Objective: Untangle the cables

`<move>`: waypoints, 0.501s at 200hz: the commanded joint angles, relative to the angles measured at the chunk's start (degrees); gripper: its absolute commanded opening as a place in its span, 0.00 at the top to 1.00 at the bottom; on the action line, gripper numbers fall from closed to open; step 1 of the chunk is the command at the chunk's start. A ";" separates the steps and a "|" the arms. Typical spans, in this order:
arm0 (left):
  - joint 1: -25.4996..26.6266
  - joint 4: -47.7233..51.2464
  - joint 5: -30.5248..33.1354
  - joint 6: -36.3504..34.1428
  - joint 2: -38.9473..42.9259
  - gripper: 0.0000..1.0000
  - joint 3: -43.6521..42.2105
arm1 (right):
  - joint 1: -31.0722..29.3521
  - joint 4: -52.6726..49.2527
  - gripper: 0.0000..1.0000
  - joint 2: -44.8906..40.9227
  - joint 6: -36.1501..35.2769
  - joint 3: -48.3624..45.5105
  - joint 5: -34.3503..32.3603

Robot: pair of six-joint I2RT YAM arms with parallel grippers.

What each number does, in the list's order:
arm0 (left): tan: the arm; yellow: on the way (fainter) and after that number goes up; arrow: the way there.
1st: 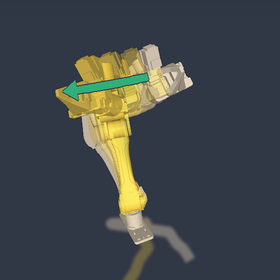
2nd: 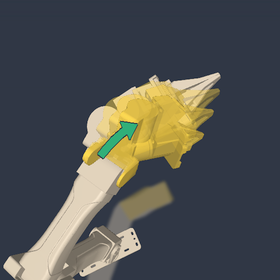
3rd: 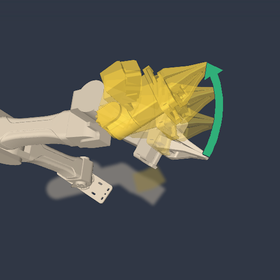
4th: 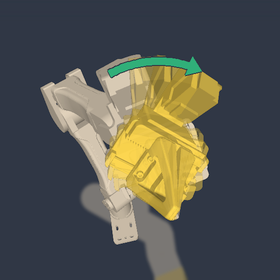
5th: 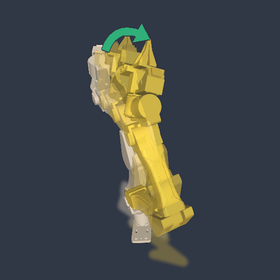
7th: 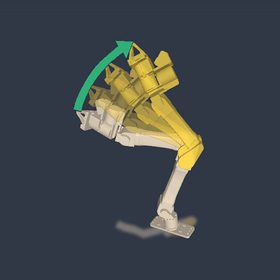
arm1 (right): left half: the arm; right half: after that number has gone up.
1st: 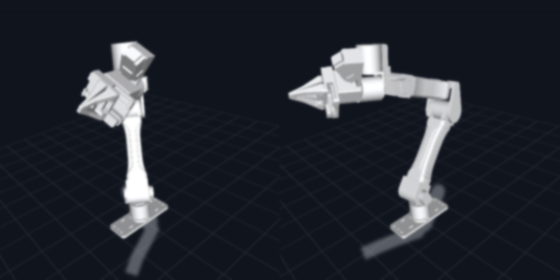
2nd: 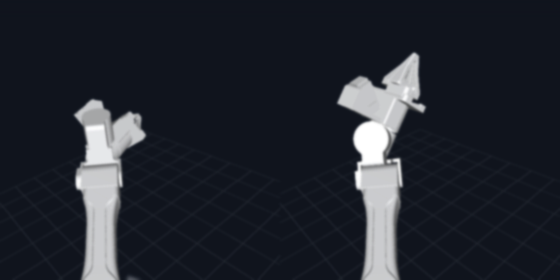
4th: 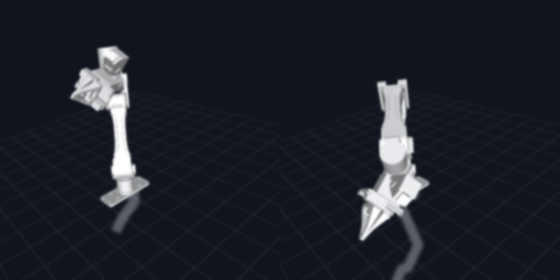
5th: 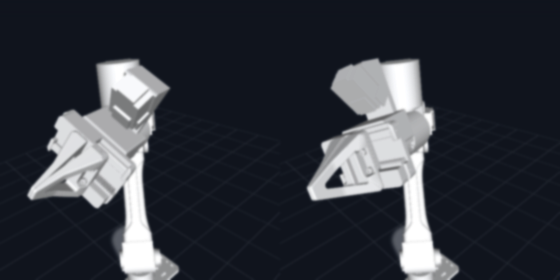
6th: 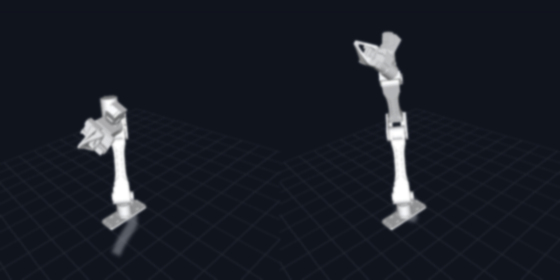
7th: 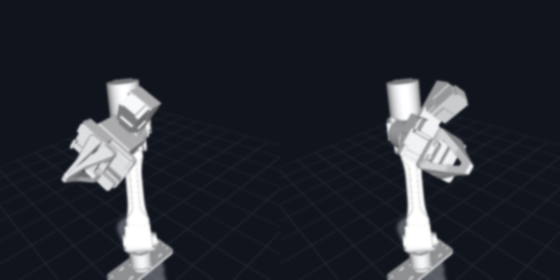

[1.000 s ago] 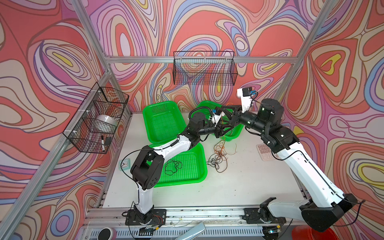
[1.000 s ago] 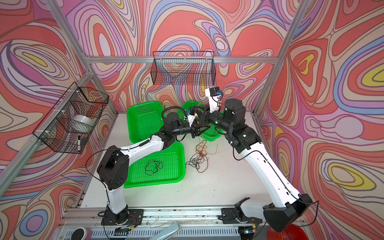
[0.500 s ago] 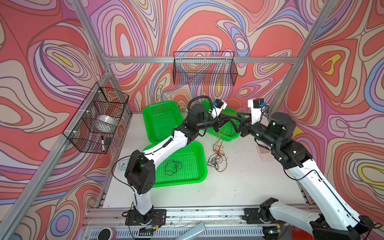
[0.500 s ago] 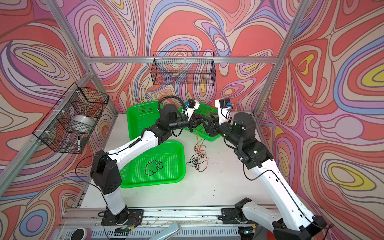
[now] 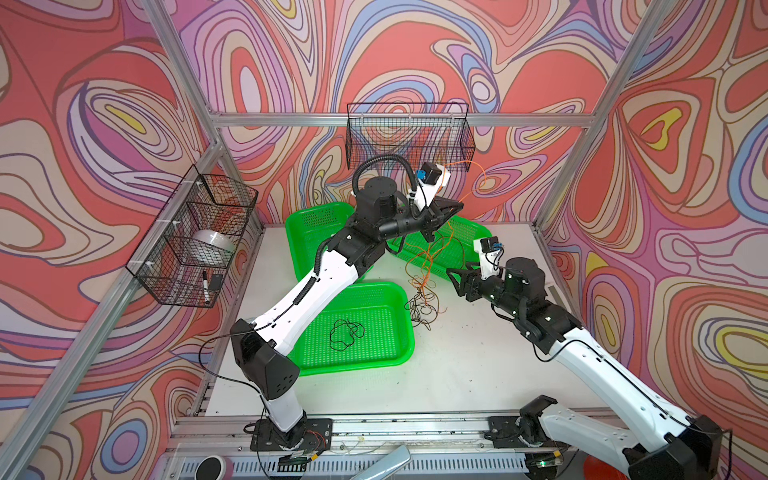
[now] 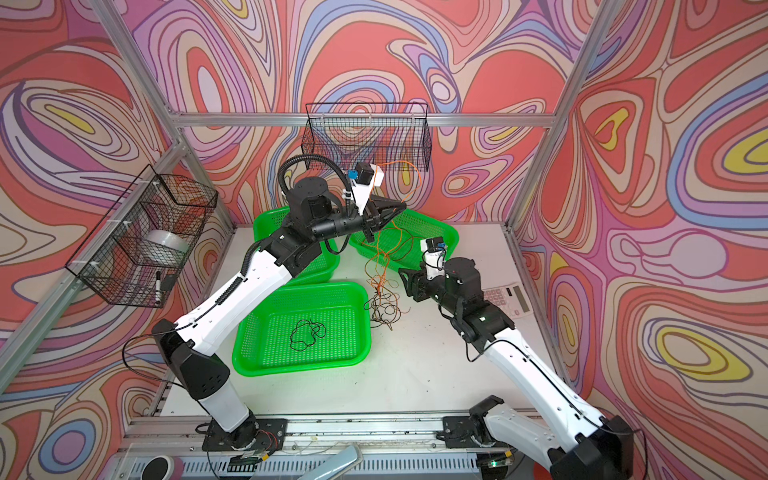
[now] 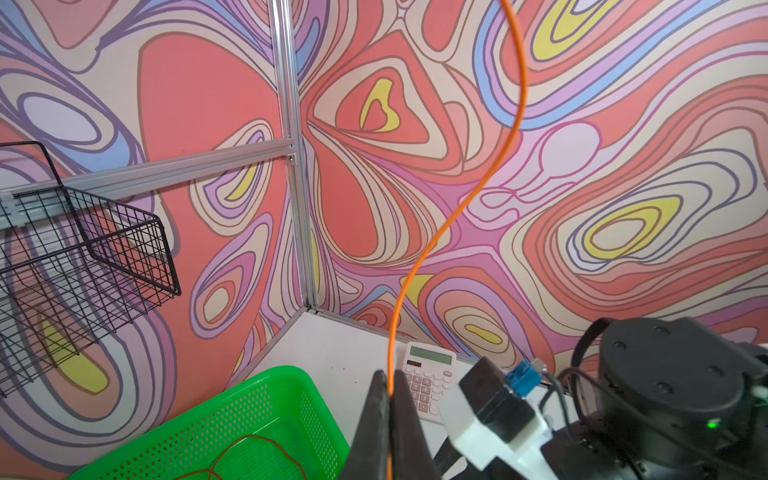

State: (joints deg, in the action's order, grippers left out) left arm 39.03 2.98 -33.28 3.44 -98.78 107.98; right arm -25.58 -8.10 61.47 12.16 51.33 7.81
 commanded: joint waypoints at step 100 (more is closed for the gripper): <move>2.77 6.65 -0.21 0.11 -3.41 1.00 10.38 | -0.65 12.64 0.53 23.99 22.46 -4.37 -0.49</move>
State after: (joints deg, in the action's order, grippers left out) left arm 41.91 7.38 -33.39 4.62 -101.49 114.39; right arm -25.96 5.65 83.50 30.59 49.74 10.57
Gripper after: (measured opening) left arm 0.047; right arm 0.512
